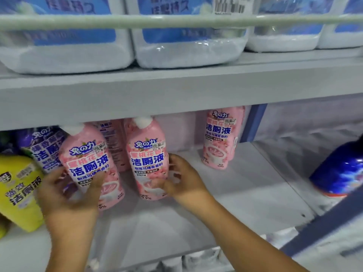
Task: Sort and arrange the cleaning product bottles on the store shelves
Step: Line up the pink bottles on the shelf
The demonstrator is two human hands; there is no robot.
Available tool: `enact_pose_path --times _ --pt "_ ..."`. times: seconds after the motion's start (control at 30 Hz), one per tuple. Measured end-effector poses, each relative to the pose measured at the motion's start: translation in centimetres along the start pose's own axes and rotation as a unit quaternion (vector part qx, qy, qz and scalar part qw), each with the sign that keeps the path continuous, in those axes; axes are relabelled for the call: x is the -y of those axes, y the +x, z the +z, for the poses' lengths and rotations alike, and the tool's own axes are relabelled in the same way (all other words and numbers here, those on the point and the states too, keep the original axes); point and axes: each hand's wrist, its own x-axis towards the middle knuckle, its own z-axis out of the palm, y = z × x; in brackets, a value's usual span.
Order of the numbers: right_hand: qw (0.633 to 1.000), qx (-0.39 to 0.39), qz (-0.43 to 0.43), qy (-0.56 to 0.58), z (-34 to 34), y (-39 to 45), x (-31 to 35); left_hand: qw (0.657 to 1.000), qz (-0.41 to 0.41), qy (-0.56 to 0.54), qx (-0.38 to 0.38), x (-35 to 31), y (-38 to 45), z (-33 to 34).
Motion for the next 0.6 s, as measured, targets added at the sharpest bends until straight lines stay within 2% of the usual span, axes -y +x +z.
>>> enact_pose_path --times 0.03,0.1,0.17,0.2,0.27,0.37,0.5,0.6 --pt "0.999 -0.042 -0.025 -0.004 -1.5 -0.3 -0.1 1.0 -0.002 0.004 -0.025 -0.8 -1.6 0.9" --pt "0.981 -0.167 -0.095 0.023 -5.5 -1.2 0.2 0.999 0.042 -0.001 -0.015 -3.0 -6.2 2.7" --pt "0.951 -0.275 -0.129 0.049 -10.0 -1.6 0.2 0.991 0.116 -0.049 0.046 -5.4 -10.7 4.9" --pt "0.938 -0.322 -0.118 0.048 -12.1 -1.3 0.0 0.984 0.134 -0.069 0.09 -6.1 -11.9 6.6" --pt "0.925 -0.371 -0.073 0.045 -15.4 0.4 -1.2 0.972 0.096 -0.087 0.196 -7.5 -12.2 11.1" --pt "0.939 -0.34 -0.031 0.039 -18.1 2.7 -2.7 0.96 0.029 -0.073 0.27 -7.0 -10.2 18.7" --pt "0.97 -0.242 -0.014 0.026 -18.7 4.5 -3.7 0.939 0.014 -0.076 0.337 -4.4 -8.0 24.7" --pt "0.981 -0.192 0.016 0.032 -18.4 5.5 -4.0 0.946 0.008 -0.052 0.321 -3.8 -7.5 26.0"
